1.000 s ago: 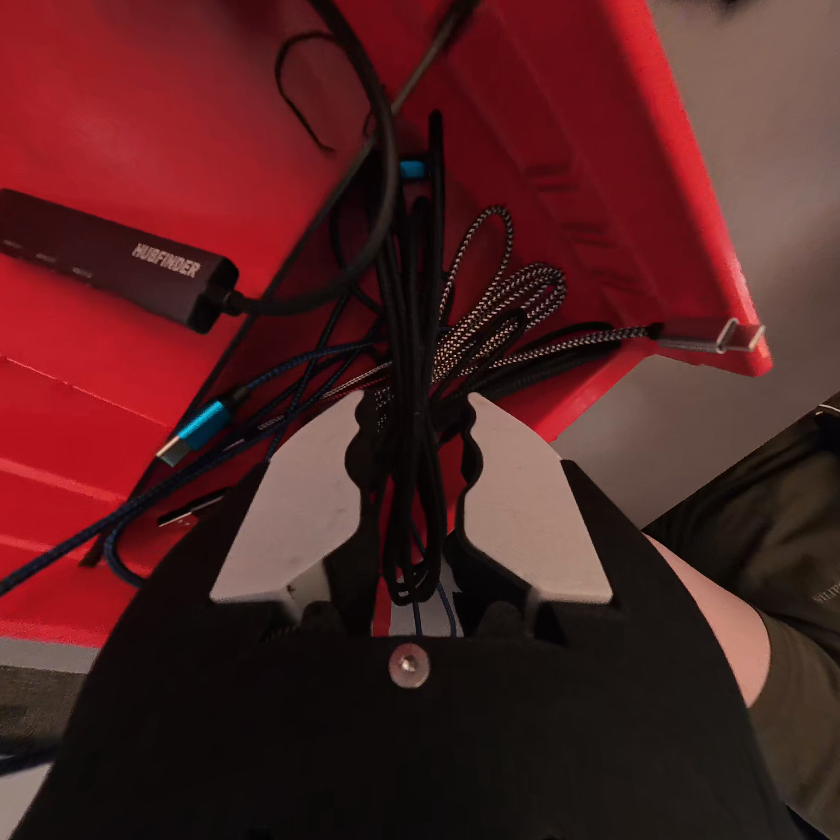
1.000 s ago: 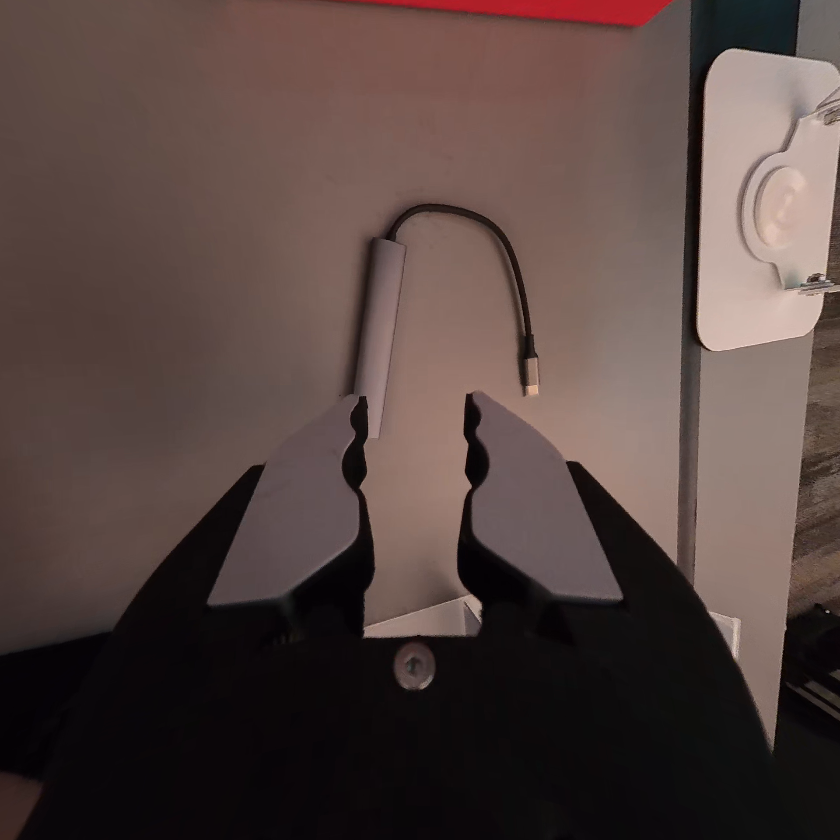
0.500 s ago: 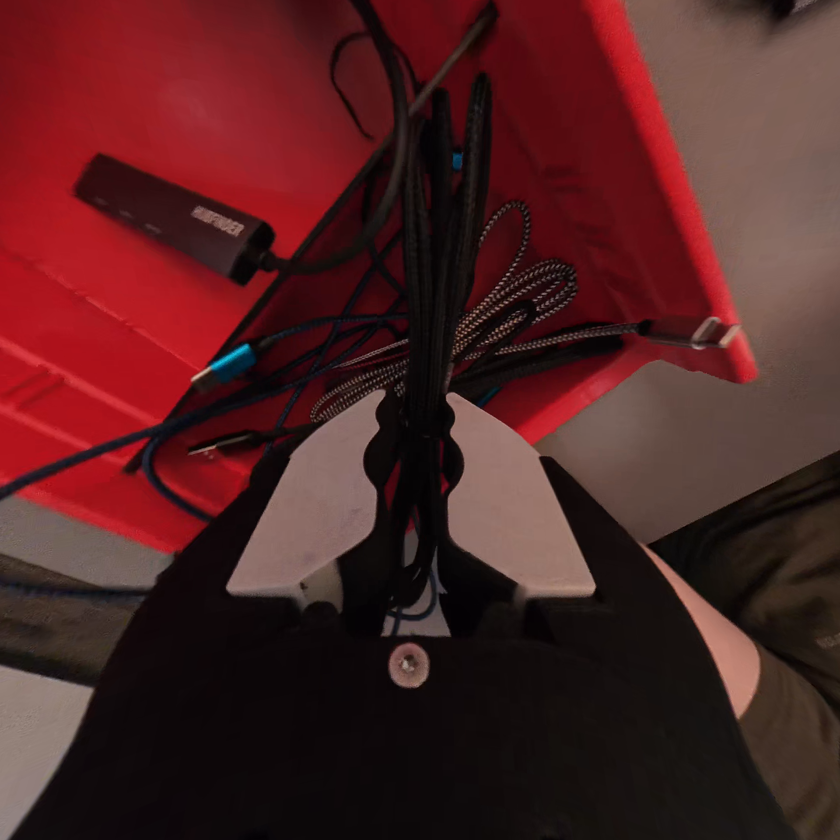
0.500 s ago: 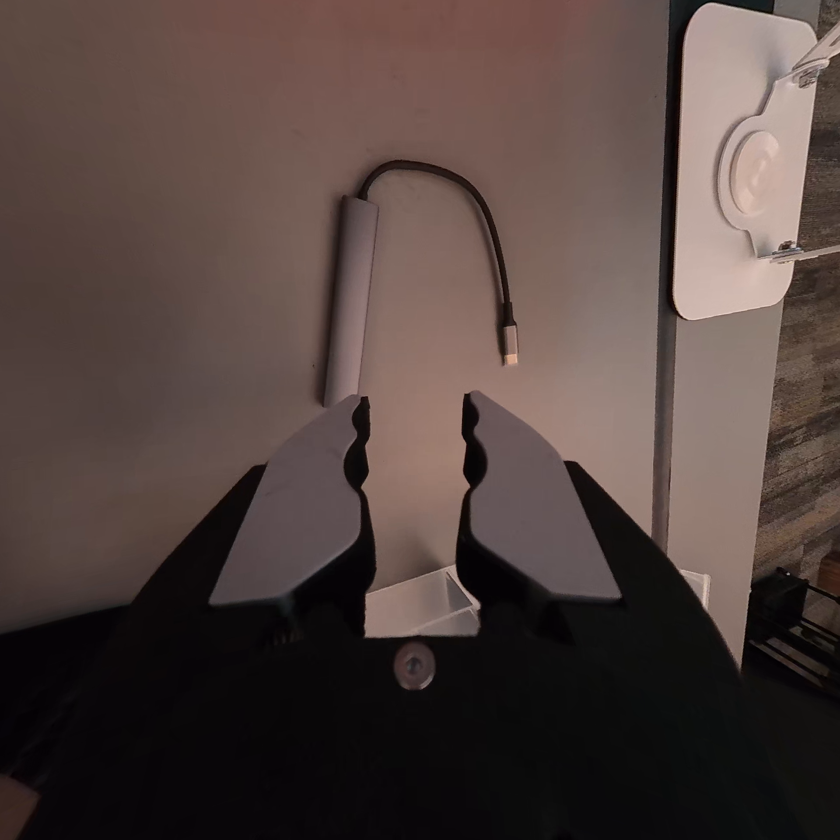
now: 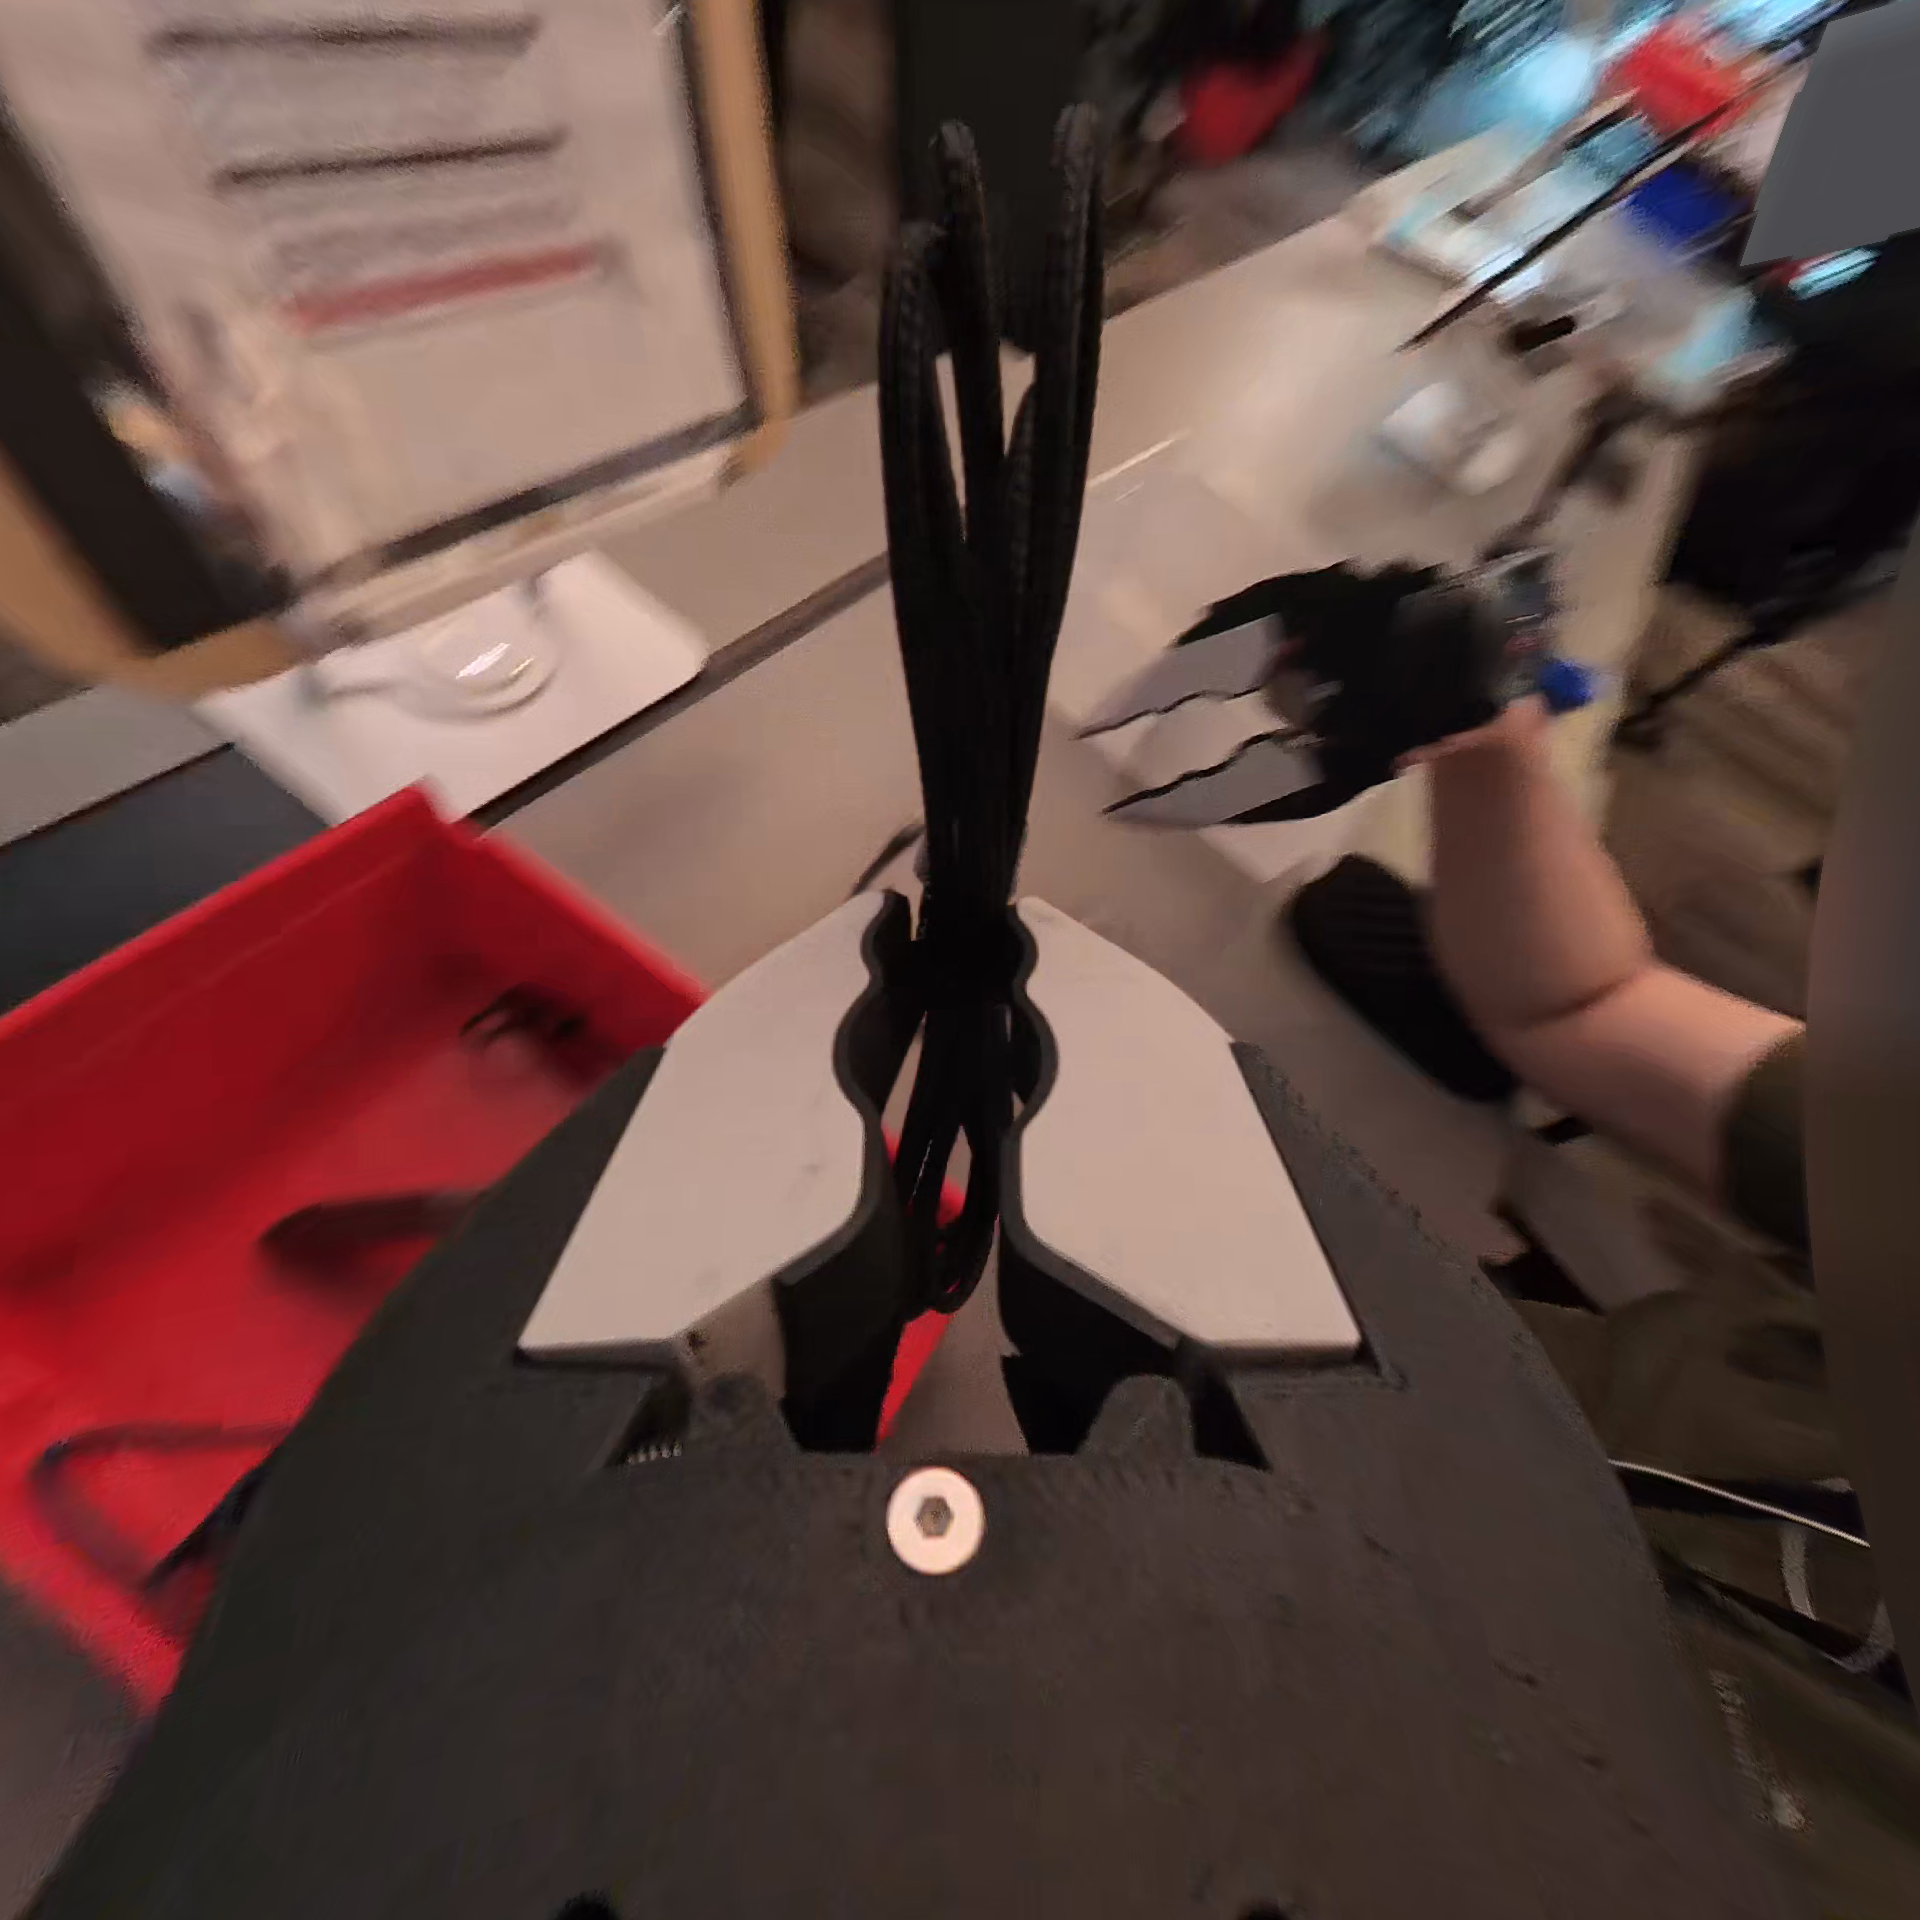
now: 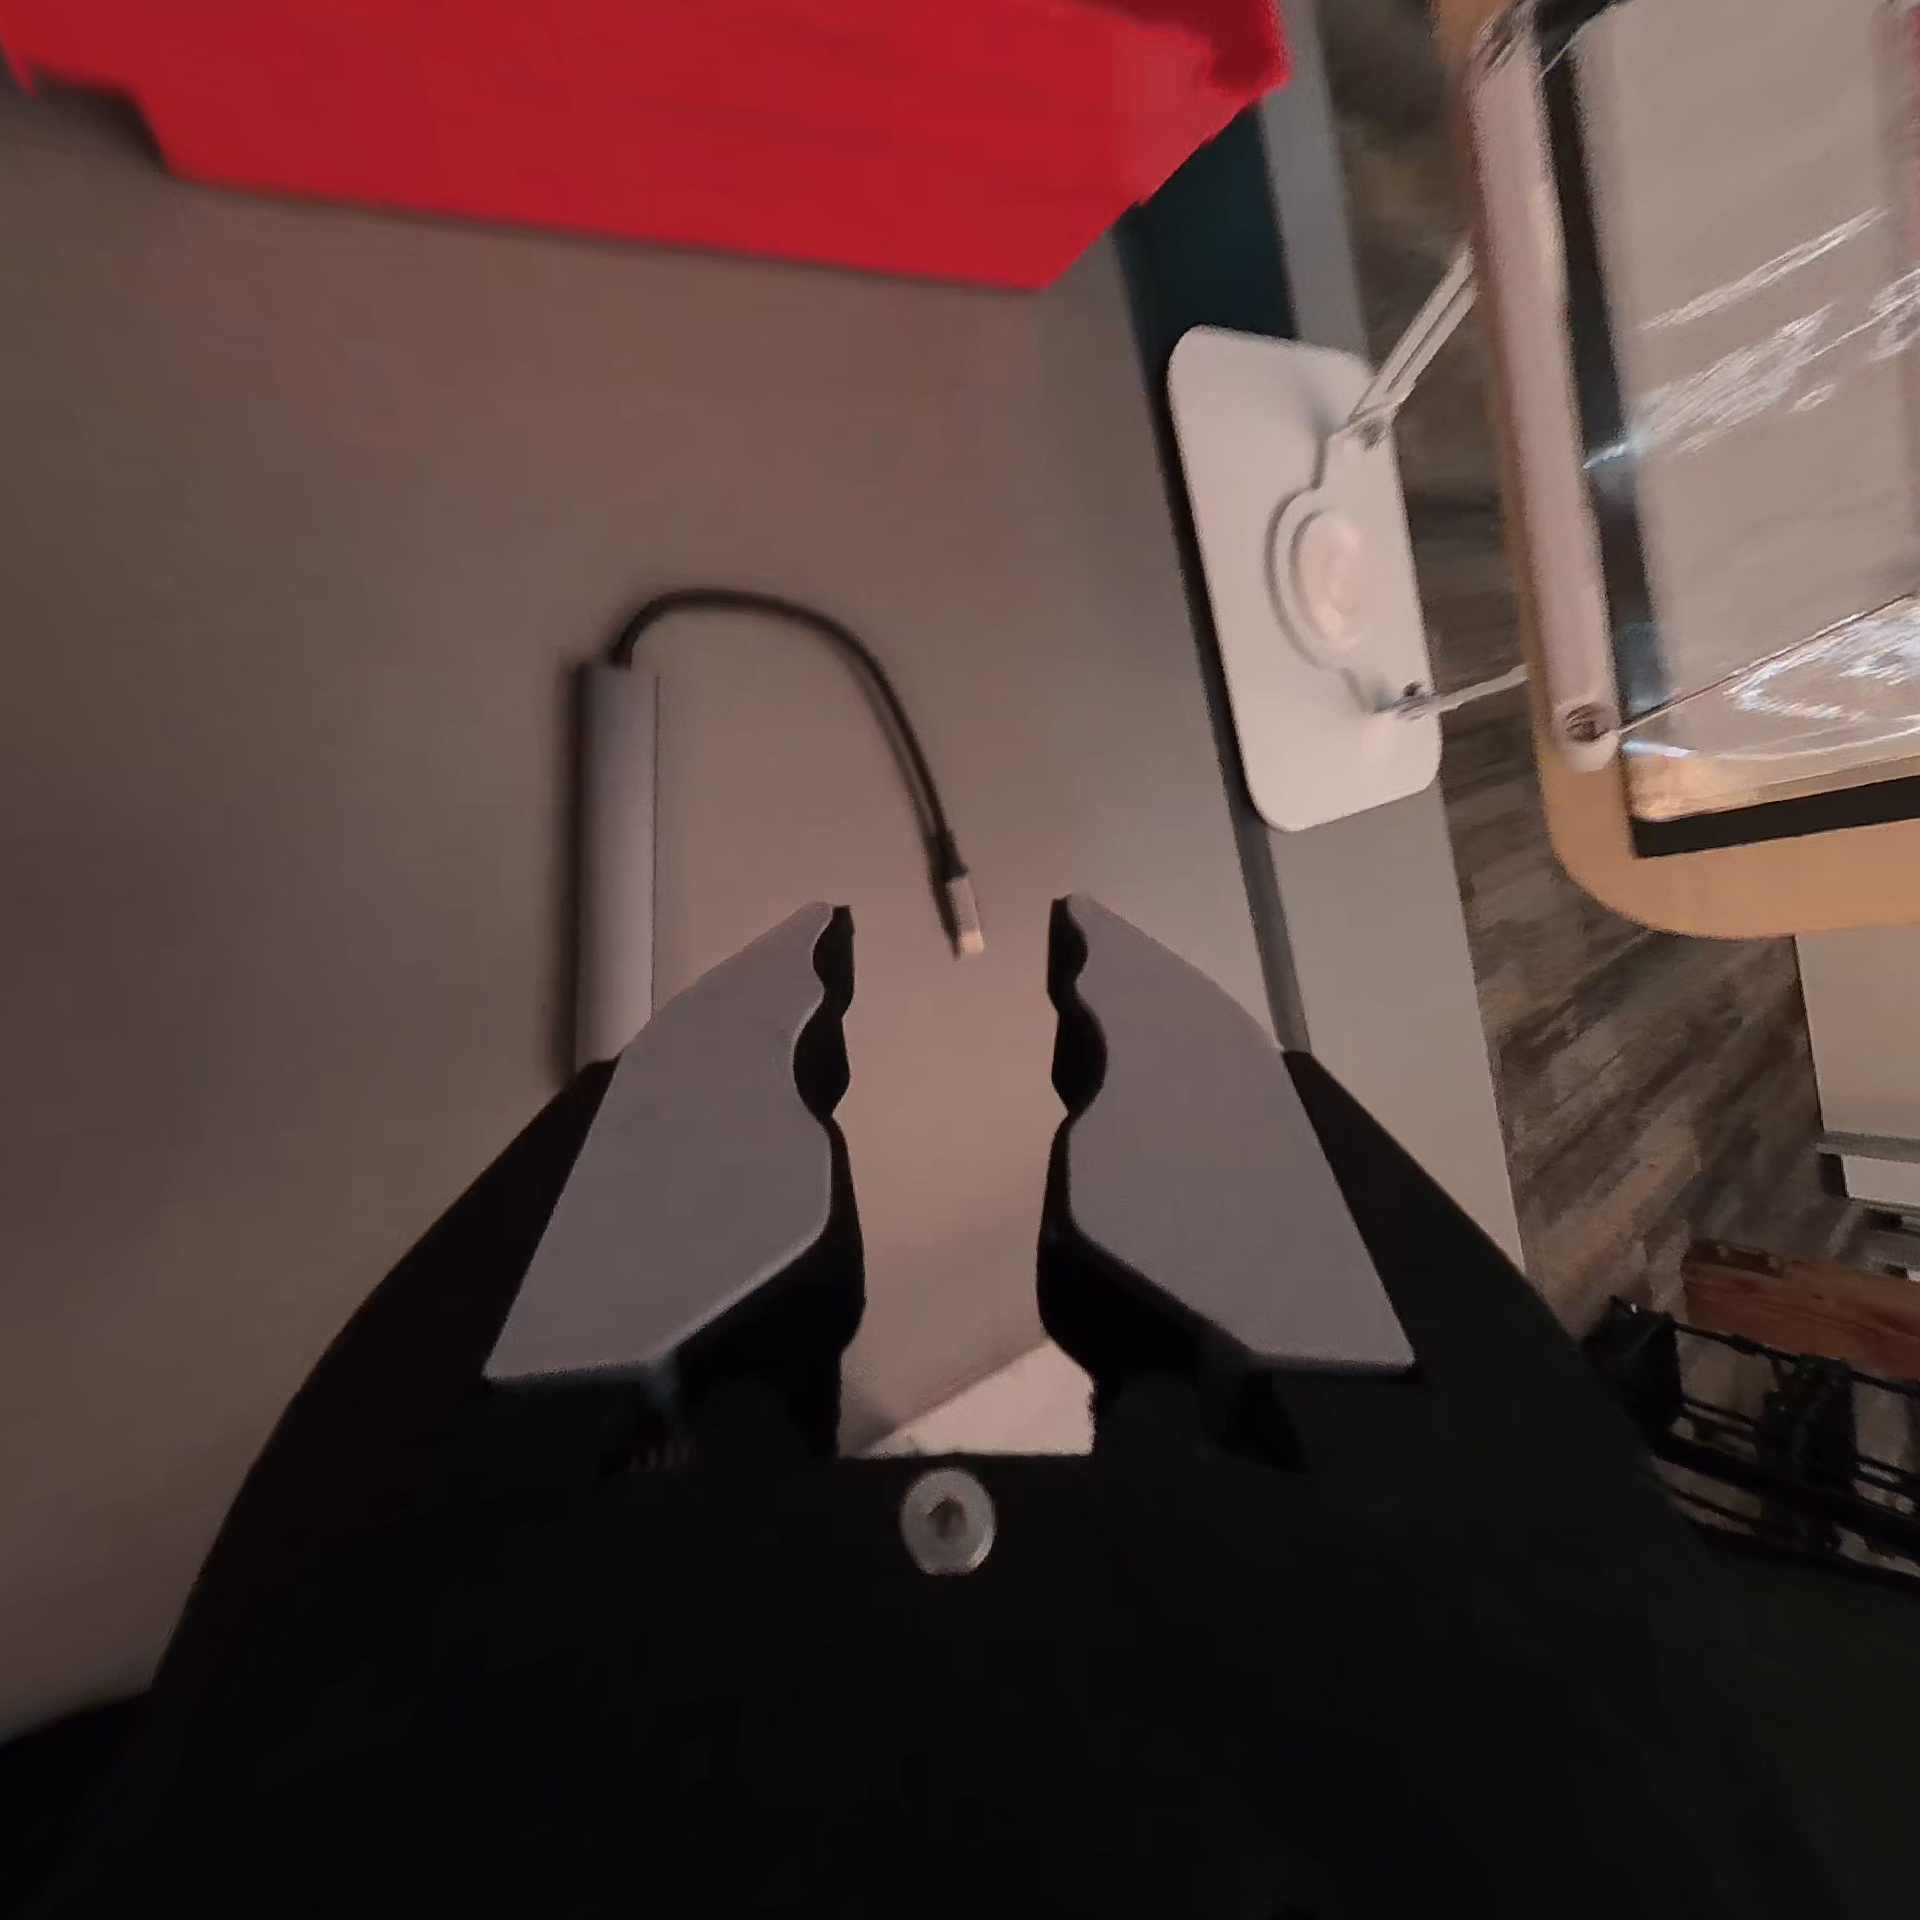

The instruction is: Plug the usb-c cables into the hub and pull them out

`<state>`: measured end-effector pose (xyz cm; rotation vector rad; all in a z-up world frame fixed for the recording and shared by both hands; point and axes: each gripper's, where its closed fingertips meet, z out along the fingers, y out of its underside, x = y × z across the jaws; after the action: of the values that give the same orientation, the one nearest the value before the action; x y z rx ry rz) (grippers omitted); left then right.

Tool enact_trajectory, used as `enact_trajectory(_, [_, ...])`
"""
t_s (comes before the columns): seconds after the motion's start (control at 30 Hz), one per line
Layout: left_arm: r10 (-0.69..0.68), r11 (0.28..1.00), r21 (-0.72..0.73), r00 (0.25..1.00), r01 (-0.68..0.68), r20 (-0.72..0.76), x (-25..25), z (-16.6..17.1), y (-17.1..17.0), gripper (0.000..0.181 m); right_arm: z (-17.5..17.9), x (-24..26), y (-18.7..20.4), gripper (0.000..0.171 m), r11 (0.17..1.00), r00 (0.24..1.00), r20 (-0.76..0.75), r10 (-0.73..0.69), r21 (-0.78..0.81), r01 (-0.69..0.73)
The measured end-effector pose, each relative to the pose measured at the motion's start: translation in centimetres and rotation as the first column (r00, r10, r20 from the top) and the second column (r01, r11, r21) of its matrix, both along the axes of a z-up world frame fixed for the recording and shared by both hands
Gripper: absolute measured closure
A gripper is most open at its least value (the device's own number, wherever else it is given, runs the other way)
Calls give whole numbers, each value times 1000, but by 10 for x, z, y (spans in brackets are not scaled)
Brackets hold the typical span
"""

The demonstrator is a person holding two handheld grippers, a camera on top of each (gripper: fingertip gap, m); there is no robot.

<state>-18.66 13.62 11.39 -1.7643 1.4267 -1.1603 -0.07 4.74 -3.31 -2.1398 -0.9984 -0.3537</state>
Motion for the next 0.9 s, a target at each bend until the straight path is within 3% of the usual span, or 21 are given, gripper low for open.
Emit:
enact_trajectory(0.13, [-215, 968, -83, 956, 235, 198, 11, 32, -43, 165, 28, -20, 11, 134, 988, 988, -139, 60, 151, -38])
enact_trajectory(0.27, [-431, 855, -177, 857, 488, 281, 19, 39, -87, 166, 49, -44, 7, 133, 969, 948, -275, 160, 226, -98])
enact_trajectory(0.33, [-469, 832, -201, 849, 517, 243, 31, 30, -99, 166, 57, -55, 1, 133, 964, 920, -332, 209, 230, -136])
enact_trajectory(0.43, [-435, 885, -147, 897, 443, 81, 59, -2, -103, 165, 73, -57, -11, 130, 960, 888, -392, 240, 235, -155])
enact_trajectory(0.53, [-456, 887, -105, 888, 450, -49, 81, -31, -119, 165, 78, -42, -26, 107, 971, 848, -482, 221, 188, -146])
enact_trajectory(0.6, [-474, 881, -71, 874, 469, -109, 94, -46, -131, 165, 91, -39, -36, 103, 958, 779, -564, 275, 225, -176])
enact_trajectory(0.7, [-419, 903, 29, 894, 428, -157, 115, -60, -136, 165, 125, -46, -50, 98, 929, 541, -754, 371, 301, -218])
enact_trajectory(0.77, [-374, 913, 100, 909, 396, -185, 125, -69, -135, 165, 139, -45, -52, 98, 933, 411, -839, 357, 297, -204])
enact_trajectory(0.83, [-337, 918, 154, 923, 366, -184, 133, -73, -134, 165, 135, -35, -41, 99, 963, 403, -875, 268, 237, -126])
enact_trajectory(0.9, [-298, 928, 175, 938, 329, -179, 139, -75, -130, 165, 133, -39, -42, 99, 963, 356, -897, 261, 216, -162])
